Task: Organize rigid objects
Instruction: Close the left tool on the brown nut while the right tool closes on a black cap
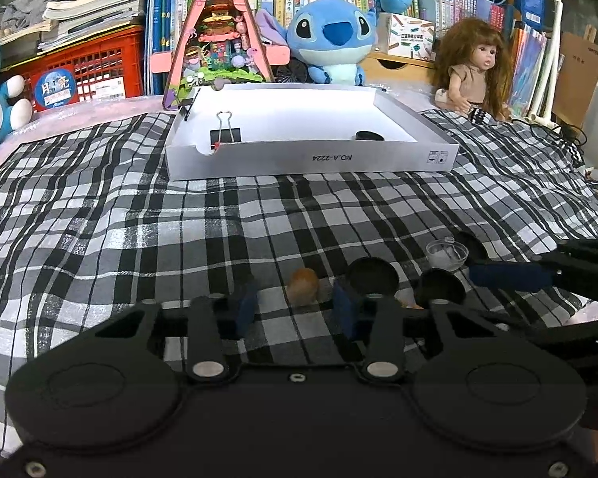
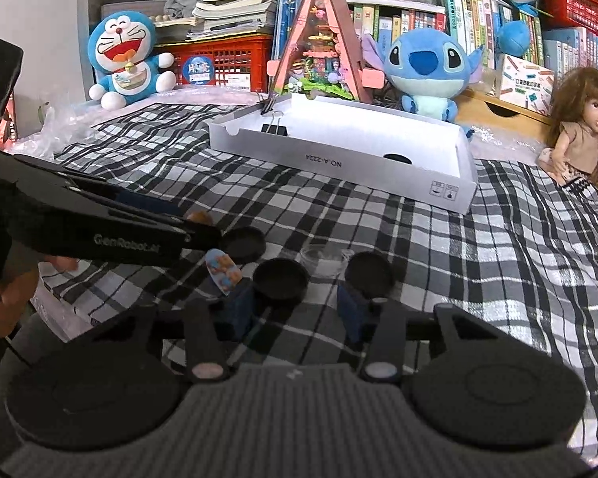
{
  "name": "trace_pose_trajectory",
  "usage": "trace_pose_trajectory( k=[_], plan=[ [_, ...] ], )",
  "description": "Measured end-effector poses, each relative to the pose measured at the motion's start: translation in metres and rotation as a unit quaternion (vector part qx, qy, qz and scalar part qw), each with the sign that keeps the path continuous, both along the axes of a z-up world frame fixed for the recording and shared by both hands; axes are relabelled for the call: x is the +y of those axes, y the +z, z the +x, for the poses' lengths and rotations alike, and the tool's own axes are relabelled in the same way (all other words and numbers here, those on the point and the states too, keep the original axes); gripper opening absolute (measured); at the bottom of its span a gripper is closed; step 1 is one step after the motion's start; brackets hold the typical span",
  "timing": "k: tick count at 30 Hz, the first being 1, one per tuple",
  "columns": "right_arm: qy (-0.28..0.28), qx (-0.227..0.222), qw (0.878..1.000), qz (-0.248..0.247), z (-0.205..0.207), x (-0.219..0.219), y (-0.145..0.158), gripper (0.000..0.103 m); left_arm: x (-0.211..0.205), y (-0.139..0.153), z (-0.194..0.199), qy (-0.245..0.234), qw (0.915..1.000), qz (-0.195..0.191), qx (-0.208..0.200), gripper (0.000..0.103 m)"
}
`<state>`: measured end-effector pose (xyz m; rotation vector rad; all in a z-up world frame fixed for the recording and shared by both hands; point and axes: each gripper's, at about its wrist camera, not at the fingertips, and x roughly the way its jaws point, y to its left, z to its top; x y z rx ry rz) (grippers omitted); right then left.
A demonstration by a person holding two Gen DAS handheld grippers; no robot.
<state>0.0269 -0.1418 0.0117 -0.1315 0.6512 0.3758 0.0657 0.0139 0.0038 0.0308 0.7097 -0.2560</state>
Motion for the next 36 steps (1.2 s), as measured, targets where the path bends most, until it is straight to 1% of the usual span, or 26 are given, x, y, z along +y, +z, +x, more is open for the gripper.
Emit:
trace_pose_trajectory(
  k=[1,2,3,7,13,18,25,31,36],
  plan=[
    [0.002,0.000,1.000,0.000,0.001,0.001,0.000,0.049,0.000,0.000,0.000,-0.001,1.0000,-0.004,0.002,0.017],
    [0.003,0.000,1.000,0.002,0.002,0.002,0.000,0.045,0.001,0.000,0.000,0.001,0.9999,-0.009,0.006,0.016],
    [0.005,0.003,1.000,0.004,0.004,0.003,-0.001,0.036,0.002,0.001,0.000,0.004,0.9998,-0.015,0.008,0.016],
    [0.006,0.008,1.000,0.014,0.006,0.005,0.000,0.036,0.004,0.003,-0.001,0.008,0.9996,-0.025,0.013,0.016],
    [0.007,0.000,1.000,0.016,0.003,0.003,0.007,0.036,0.004,0.007,-0.003,0.012,0.9996,-0.022,0.011,0.016],
    [-0.004,-0.001,1.000,0.026,0.006,-0.002,0.012,0.036,0.005,0.013,-0.003,0.020,0.9996,-0.020,0.007,0.016],
    [-0.021,0.006,0.999,0.045,0.016,-0.008,0.016,0.036,0.009,0.024,0.007,0.029,0.9994,-0.020,0.004,0.015],
    [-0.033,0.000,0.998,0.053,0.024,-0.015,0.027,0.036,0.011,0.033,0.019,0.033,0.9991,-0.025,0.004,0.015],
    [-0.049,-0.002,0.997,0.063,0.035,-0.024,0.037,0.036,0.011,0.042,0.027,0.034,0.9991,-0.026,-0.003,0.015]
  ],
)
